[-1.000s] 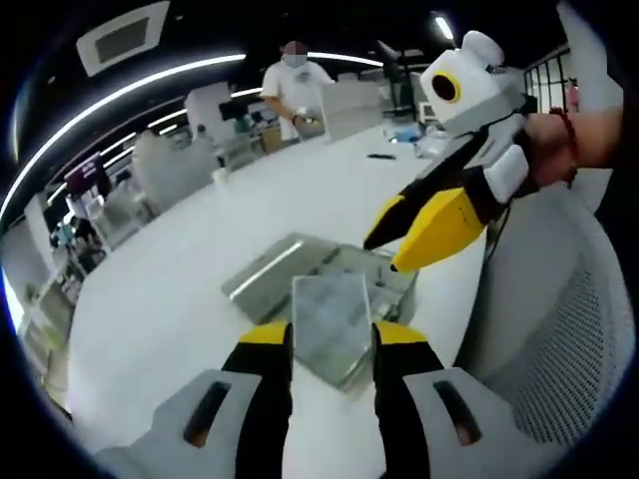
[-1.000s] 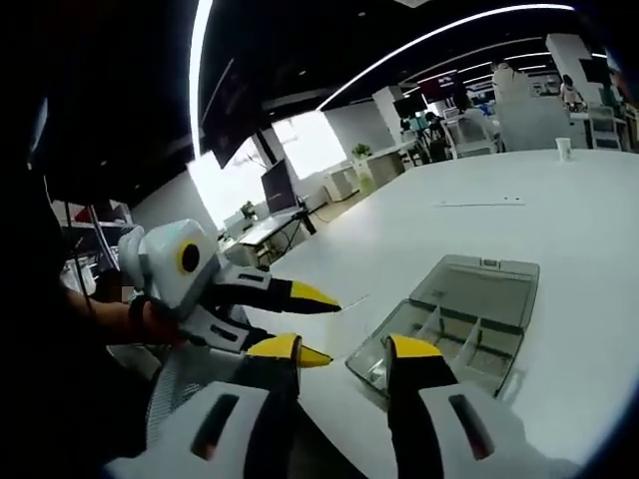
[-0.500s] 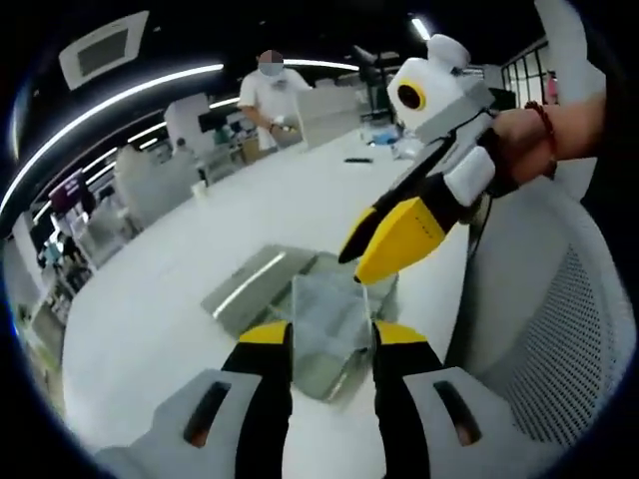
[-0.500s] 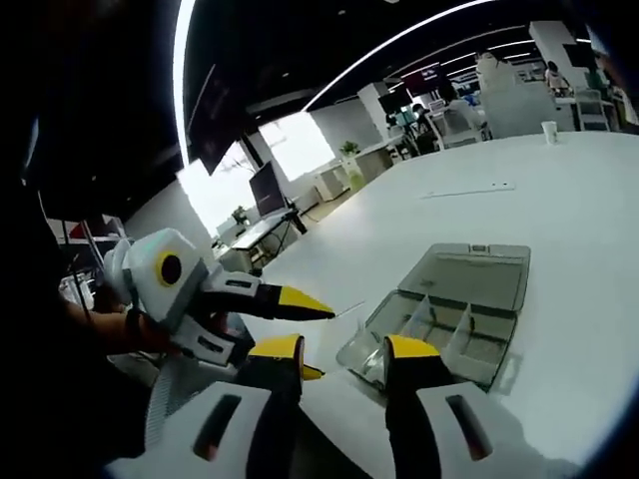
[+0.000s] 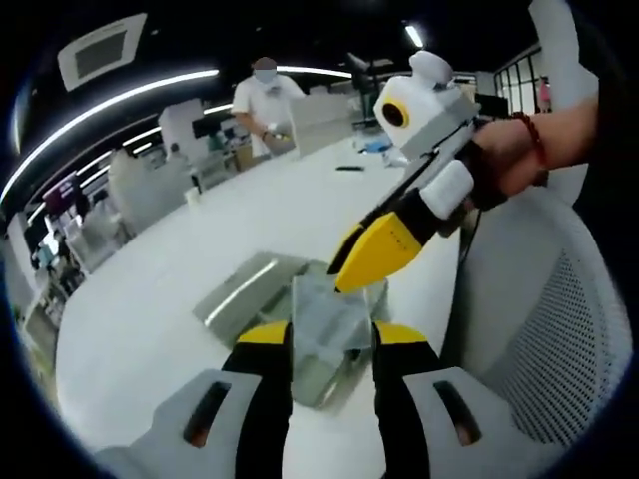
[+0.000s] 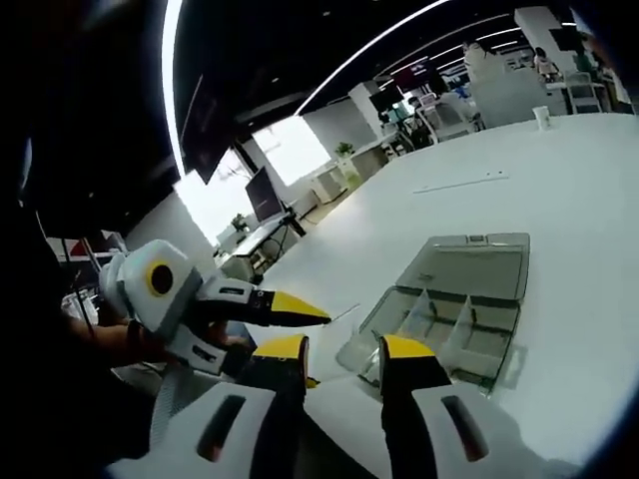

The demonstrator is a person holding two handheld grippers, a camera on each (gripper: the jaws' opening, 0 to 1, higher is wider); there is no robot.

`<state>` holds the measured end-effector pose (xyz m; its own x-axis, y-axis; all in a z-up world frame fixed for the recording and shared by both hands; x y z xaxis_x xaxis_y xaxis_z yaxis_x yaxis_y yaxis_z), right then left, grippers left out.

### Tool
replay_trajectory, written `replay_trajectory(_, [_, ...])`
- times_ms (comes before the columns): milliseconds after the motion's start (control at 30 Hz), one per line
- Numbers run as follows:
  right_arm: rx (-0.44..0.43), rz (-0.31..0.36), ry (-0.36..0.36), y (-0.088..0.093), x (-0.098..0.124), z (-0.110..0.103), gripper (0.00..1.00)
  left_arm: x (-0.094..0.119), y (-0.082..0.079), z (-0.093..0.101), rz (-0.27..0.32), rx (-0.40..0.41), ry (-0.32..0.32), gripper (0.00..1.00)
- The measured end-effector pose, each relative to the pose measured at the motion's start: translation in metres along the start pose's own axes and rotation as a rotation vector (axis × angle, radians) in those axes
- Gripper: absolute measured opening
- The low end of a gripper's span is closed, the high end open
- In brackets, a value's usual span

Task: Insert the divider into the dual guide fixture by aligning both edges with the guide slots and pushing it downward to the bottom, including one-sided entry, uneven engagement, binding, and posture correction.

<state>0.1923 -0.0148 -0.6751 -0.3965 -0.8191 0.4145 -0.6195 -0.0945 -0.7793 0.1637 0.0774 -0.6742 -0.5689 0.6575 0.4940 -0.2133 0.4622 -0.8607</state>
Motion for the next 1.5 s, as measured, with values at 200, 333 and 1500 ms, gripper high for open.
replay_trajectory(200, [-0.023,-0.005,-0.009,0.003,-0.001,-0.002,0.23,-0.002,-0.003,0.004,0.013,-0.002,0.014,0.29])
replay_trajectory(333, [-0.032,-0.011,-0.015,0.005,-0.002,-0.004,0.22,-0.004,-0.004,0.008,0.008,-0.026,0.022,0.29])
replay_trajectory(1500, [-0.083,-0.01,-0.021,0.005,0.0,-0.002,0.17,-0.005,-0.004,0.009,0.005,-0.047,0.031,0.29])
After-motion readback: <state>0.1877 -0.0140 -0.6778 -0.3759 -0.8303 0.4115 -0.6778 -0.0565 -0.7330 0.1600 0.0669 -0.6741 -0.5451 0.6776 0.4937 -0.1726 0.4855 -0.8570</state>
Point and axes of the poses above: the point that each gripper's makers call its tool centre point, and the gripper's own axes: x roughly backward along the fingers, z roughly to its right, y roughly out of its underside, the point moved 5 cm from there along x, roughly backward along the fingers, and after that the axes turned 6 degrees about y, right-handed, at the moved point
